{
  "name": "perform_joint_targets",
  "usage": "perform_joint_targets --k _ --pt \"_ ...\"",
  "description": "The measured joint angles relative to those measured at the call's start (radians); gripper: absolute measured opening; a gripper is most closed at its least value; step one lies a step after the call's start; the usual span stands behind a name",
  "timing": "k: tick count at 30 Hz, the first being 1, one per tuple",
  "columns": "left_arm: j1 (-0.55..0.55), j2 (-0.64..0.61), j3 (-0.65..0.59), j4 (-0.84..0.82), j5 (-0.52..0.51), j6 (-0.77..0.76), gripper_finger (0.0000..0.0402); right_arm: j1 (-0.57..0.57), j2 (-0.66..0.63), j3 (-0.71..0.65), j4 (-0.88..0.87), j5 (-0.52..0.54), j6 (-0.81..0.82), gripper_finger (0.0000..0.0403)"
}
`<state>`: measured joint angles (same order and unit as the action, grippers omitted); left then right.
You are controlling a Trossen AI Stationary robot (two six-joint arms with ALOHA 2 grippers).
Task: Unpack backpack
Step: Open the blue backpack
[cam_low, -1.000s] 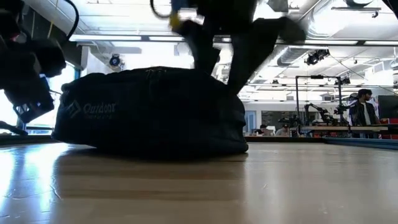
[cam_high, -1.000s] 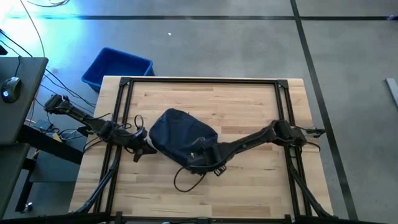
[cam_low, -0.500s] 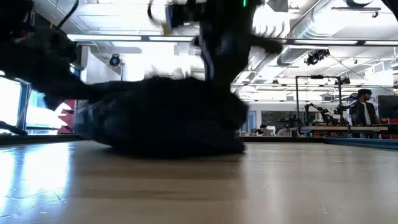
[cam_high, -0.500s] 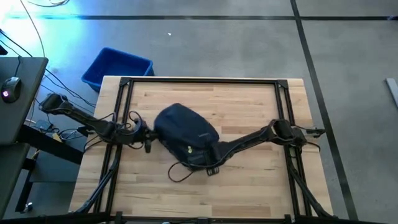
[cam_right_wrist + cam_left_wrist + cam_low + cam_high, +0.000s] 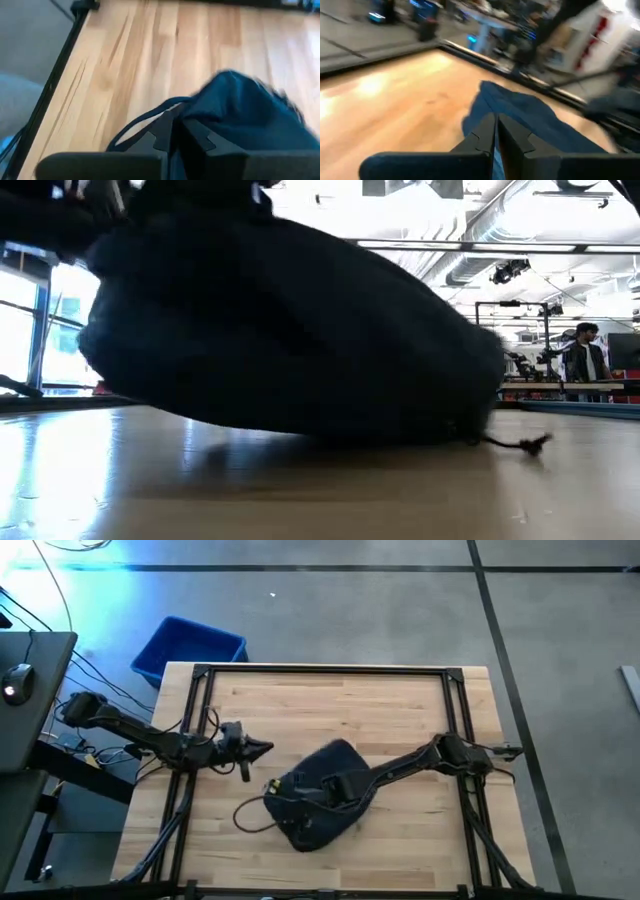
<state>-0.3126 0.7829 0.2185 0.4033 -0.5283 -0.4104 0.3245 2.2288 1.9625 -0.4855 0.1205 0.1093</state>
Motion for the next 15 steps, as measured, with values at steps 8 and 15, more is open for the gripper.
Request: perform_joint_targets --k 8,15 --pt "-0.176 0.016 0.176 -0.444 0.014 -0.143 0.0000 -0.028 -0.015 0.002 0.032 -0.045 -0.098 0.0153" --pt "-0.251 0.056 0.173 -0.456 -0.036 -0.282 0.0000 -0.031 -0.103 0.035 -0.019 0.010 -0.140 0.0251"
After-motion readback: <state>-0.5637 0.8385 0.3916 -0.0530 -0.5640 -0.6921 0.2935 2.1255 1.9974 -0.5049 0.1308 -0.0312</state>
